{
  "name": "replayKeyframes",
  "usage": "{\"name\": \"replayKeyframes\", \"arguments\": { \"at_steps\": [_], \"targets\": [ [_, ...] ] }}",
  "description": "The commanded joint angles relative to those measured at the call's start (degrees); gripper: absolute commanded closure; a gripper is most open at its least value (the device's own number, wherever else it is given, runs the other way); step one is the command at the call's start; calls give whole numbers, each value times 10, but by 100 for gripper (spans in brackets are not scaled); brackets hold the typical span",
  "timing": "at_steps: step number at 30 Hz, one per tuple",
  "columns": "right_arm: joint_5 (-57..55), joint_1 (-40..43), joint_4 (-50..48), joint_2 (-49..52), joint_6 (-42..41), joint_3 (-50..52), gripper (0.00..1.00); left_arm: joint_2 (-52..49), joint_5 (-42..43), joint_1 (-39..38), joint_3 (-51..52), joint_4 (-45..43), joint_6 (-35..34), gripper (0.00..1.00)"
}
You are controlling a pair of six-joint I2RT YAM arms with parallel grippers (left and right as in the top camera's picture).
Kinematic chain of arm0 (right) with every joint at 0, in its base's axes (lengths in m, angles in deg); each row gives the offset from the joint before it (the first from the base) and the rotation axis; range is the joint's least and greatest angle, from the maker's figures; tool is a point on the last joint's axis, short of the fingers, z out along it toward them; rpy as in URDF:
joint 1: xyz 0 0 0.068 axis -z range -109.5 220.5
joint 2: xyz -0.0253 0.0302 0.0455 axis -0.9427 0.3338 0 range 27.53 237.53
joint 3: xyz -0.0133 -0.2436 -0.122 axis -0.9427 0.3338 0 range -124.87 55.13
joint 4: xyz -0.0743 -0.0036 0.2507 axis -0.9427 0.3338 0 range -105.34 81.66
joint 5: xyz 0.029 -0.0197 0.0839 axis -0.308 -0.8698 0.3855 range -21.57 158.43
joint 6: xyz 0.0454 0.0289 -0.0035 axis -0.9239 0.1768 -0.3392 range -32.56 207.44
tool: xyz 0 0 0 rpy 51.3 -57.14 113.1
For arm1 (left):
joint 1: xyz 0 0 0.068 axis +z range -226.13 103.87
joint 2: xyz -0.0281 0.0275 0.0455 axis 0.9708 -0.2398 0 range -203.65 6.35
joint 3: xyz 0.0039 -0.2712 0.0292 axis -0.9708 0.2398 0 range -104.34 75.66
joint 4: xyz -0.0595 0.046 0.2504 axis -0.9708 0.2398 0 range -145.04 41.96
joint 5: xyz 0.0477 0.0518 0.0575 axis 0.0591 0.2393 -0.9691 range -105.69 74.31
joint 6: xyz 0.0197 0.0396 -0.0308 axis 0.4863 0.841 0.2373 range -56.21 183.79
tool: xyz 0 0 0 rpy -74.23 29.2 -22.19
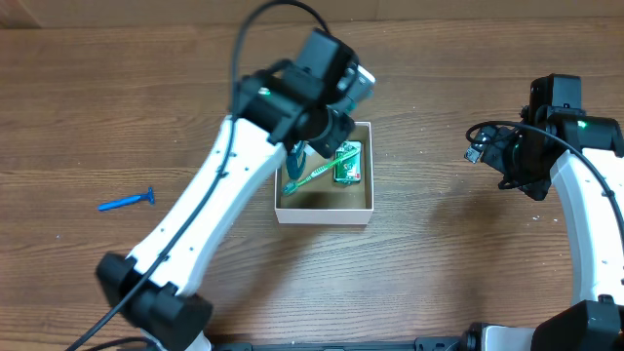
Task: Pack container
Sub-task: 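Lower the toothpaste tube into the box and release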
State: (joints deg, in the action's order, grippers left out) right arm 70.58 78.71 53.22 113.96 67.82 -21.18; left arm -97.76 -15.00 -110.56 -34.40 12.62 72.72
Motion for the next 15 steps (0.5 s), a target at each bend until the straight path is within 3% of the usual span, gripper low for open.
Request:
{"name": "replayKeyframes", "arguments": {
  "at_steps": [1, 10, 12, 13, 15],
  "targets": [
    [2, 0, -1, -3, 1, 0, 0, -58, -10, -13, 22, -1, 28, 96],
    [2, 0, 1, -3, 1, 0, 0, -184, -19, -11, 24, 58, 25, 94],
    [2, 0, 1, -3, 1, 0, 0, -195, -33, -11, 24, 67, 25, 84],
    [2, 0, 1, -3, 1, 0, 0, -198, -39, -11, 24, 69, 24, 73],
    [2, 0, 1, -3, 1, 0, 0, -195, -41, -11, 21, 73, 23, 67]
  ]
}}
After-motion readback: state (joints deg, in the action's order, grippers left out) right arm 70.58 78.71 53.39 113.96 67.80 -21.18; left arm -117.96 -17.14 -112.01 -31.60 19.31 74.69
